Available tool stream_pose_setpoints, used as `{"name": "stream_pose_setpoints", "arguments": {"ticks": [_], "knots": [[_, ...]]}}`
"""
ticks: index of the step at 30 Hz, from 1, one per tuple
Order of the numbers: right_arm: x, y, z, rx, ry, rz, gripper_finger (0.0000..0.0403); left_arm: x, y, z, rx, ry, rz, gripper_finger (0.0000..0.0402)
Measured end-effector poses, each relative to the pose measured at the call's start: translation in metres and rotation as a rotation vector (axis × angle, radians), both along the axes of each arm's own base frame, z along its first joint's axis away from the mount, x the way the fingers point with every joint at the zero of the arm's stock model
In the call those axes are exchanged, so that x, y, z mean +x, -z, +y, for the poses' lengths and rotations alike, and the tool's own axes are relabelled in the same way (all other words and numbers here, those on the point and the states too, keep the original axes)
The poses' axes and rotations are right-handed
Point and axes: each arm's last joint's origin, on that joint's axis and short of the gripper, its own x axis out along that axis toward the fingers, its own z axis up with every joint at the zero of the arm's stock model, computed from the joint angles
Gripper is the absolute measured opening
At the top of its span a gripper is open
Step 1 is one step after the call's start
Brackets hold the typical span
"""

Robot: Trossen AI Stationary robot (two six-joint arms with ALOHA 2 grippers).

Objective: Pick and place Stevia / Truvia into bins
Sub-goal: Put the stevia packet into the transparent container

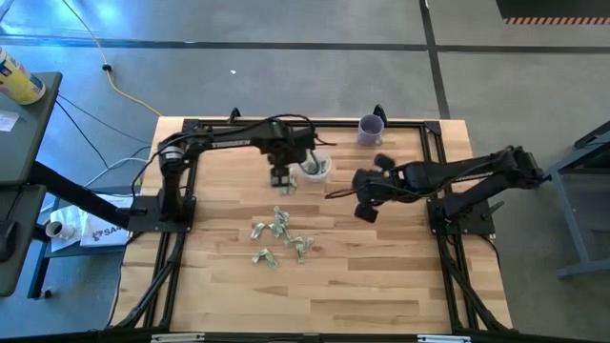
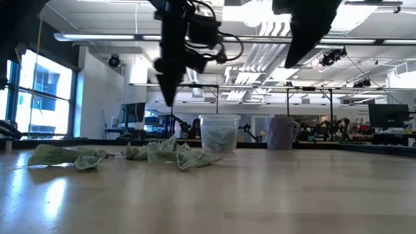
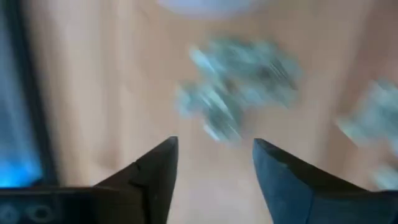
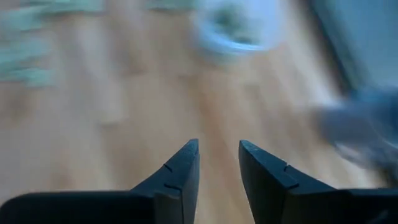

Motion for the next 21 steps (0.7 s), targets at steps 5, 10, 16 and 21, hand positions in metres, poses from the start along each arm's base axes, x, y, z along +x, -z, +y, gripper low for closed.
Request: {"name": "stream_pose_setpoints", "arguments": {"ticks": [5,10,16,21], "knots": [[0.02,0.036,0.008,0.244,-0.294,-0.148,0.0113,-0.036,-0.019,-0.037,-0.177,-0.043,-0.089,0.0255],[0.049,0.064,0.019,0.341,-0.47,-0.296,0.0128,-0.075,-0.03,-0.08,-0.186,-0.135,-0.314,0.0237],[0.1,0.097,0.035,0.327,-0.561,-0.246,0.0184,-0.109,-0.021,-0.111,-0.226,-0.285,-0.475,0.0216],[0.132,0.117,0.046,0.338,-0.565,-0.114,0.0231,-0.121,-0.011,-0.124,-0.224,-0.297,-0.459,0.0205]]}}
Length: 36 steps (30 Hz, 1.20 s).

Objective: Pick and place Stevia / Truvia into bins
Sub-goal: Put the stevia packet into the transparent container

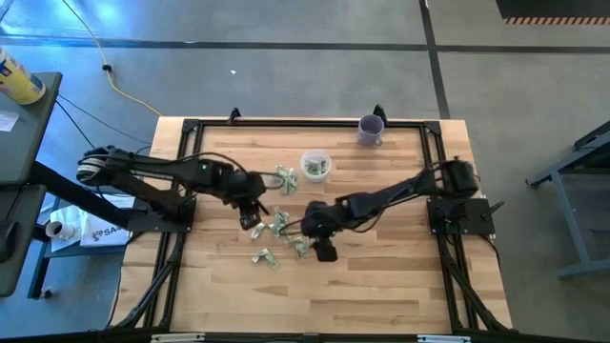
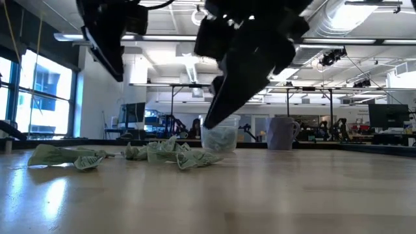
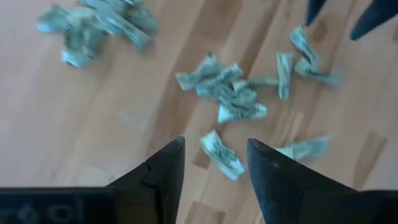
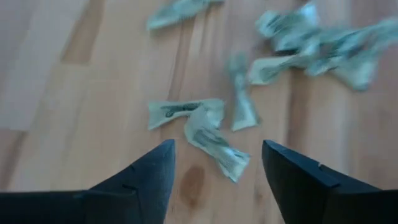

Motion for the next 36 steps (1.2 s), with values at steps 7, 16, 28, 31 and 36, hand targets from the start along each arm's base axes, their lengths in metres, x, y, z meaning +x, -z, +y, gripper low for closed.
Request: {"name": "stream_pose_setpoints", "arguments": {"ticks": [7,16,28,31,36], "knots": [[0.022,0.023,0.013,-0.104,-0.076,0.095,0.0236,-0.005,0.009,-0.014,0.037,0.043,0.03,0.0194],[0.024,0.044,0.003,-0.121,-0.049,0.255,0.0157,-0.01,0.01,-0.03,0.051,0.114,0.059,0.0195],[0.005,-0.061,-0.073,-0.224,0.263,0.245,0.0011,-0.014,0.011,-0.029,0.149,0.076,0.084,0.0195],[-0.006,-0.11,-0.106,-0.321,0.38,0.13,0.0008,-0.013,0.01,-0.028,0.176,0.057,0.077,0.0195],[-0.022,-0.123,-0.171,-0.262,0.511,0.125,0.0037,-0.013,0.01,-0.026,0.239,0.03,0.068,0.0195]]}}
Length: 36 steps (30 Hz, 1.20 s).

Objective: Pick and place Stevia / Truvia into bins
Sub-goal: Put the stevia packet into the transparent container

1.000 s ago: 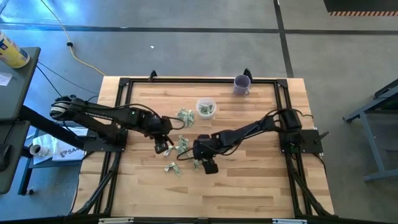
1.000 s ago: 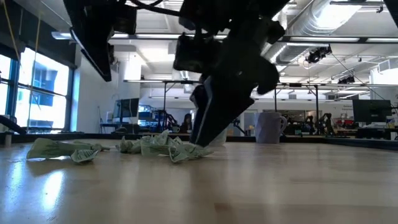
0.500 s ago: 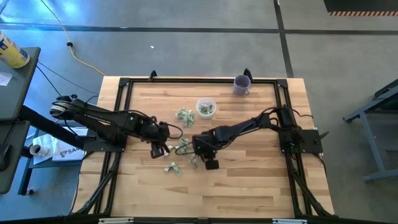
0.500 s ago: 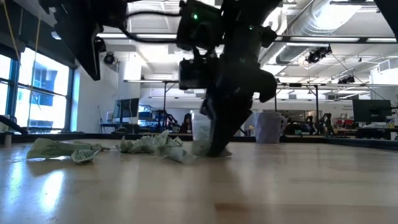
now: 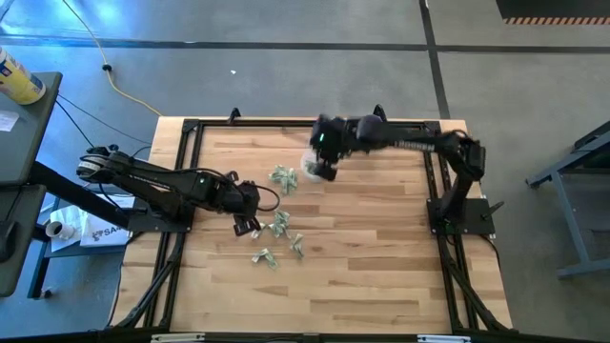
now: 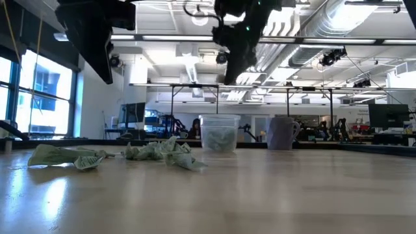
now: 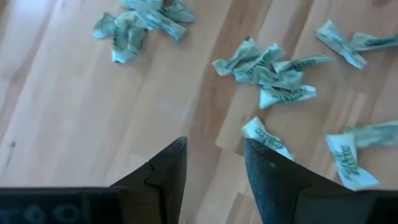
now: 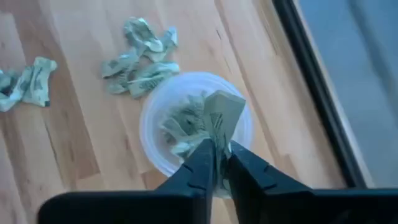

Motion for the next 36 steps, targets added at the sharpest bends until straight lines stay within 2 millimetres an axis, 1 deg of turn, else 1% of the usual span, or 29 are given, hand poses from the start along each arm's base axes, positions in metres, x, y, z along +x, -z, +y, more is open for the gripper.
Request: {"name": "stream_pose_setpoints", "arguments": {"ticks": [2,3,6,7,10,13,15,17,19,21,24,27,29,31,34,36], "knots": [[-0.003,0.007,-0.013,0.085,-0.005,0.003,0.0055,0.0,0.0,0.0,0.01,-0.011,-0.005,0.0195],[-0.003,0.013,-0.016,0.115,-0.012,0.015,0.0067,0.0,0.0,0.0,0.006,-0.021,-0.007,0.0195],[-0.001,0.03,-0.015,0.184,-0.016,0.02,0.011,0.0,0.0,0.001,-0.004,-0.049,-0.012,0.0195],[0.001,0.031,-0.015,0.196,-0.013,0.001,0.0126,0.0,0.0,0.001,-0.006,-0.052,-0.012,0.0195],[0.0,0.021,-0.013,0.184,-0.016,-0.029,0.0174,0.0,0.0,0.001,-0.007,-0.055,-0.015,0.0195],[-0.011,0.014,-0.007,0.145,-0.019,0.045,0.0213,0.004,0.002,0.007,-0.031,-0.081,-0.011,0.0195],[-0.022,0.006,0.002,0.127,-0.042,0.1,0.023,0.008,0.008,0.013,-0.105,-0.088,0.026,0.0195],[-0.033,-0.004,0.012,0.096,-0.049,0.149,0.0239,0.009,0.02,0.019,-0.196,-0.1,0.077,0.0195],[-0.043,-0.008,0.023,0.072,-0.047,0.166,0.0242,0.009,0.037,0.018,-0.262,-0.135,0.118,0.0195],[-0.052,-0.006,0.034,0.059,-0.029,0.162,0.0243,0.01,0.05,0.016,-0.316,-0.199,0.134,0.0195],[-0.066,-0.001,0.048,0.037,0.015,0.119,0.0244,0.017,0.059,0.008,-0.383,-0.302,0.093,0.0195],[-0.08,0.01,0.057,0.037,0.061,0.091,0.0244,0.028,0.068,-0.005,-0.423,-0.348,0.049,0.0195],[-0.087,0.021,0.061,0.043,0.096,0.083,0.0244,0.033,0.074,-0.014,-0.419,-0.355,0.033,0.0195],[-0.094,0.028,0.063,0.059,0.132,0.069,0.0244,0.034,0.083,-0.02,-0.365,-0.387,0.052,0.0195],[-0.1,0.037,0.064,0.086,0.182,0.047,0.0244,0.032,0.095,-0.026,-0.279,-0.43,0.087,0.0196],[-0.102,0.043,0.064,0.104,0.199,0.035,0.0244,0.035,0.101,-0.026,-0.278,-0.463,0.095,0.0196]]}}
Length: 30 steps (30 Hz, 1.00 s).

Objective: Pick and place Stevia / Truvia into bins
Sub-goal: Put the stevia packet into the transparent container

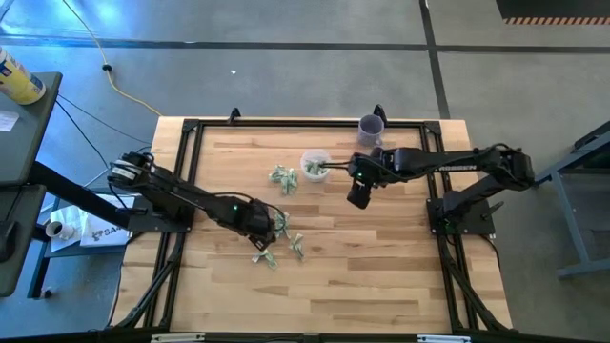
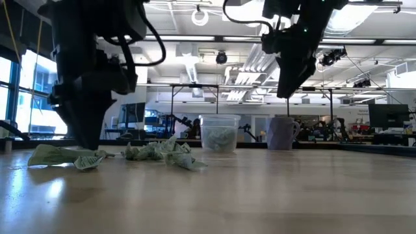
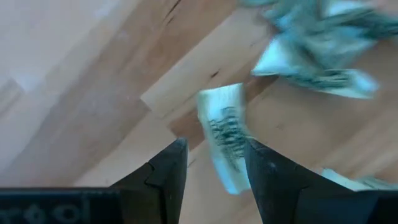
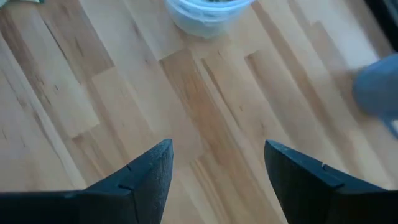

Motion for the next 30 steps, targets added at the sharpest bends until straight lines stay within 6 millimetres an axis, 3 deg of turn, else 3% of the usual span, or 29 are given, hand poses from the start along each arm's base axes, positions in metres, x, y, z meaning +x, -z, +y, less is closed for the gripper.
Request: {"name": "stream_pose_setpoints", "arguments": {"ticks": [9,13,17,19,23,26,30], "knots": [[0.001,0.002,0.0,0.018,0.022,-0.042,0.0243,0.01,0.023,-0.003,-0.009,0.042,0.052,0.0185],[0.001,0.002,0.0,0.015,0.035,-0.05,0.0243,0.014,0.028,0.001,0.067,0.142,0.058,0.0122],[0.001,0.002,0.0,0.024,0.064,-0.056,0.0243,0.017,0.027,0.023,0.212,0.23,0.089,0.0027],[0.001,0.002,0.0,0.028,0.072,-0.058,0.0243,0.015,0.023,0.041,0.279,0.247,0.136,0.0023],[0.002,0.002,0.005,0.028,0.067,-0.062,0.0243,0.013,-0.004,0.077,0.331,0.264,0.269,0.0038],[0.002,0.001,0.01,0.006,0.055,-0.06,0.0243,0.02,-0.041,0.099,0.408,0.283,0.187,0.0022],[0.003,0.001,0.017,-0.029,0.046,-0.056,0.0243,0.041,-0.084,0.128,0.488,0.303,-0.054,0.0022]]}}
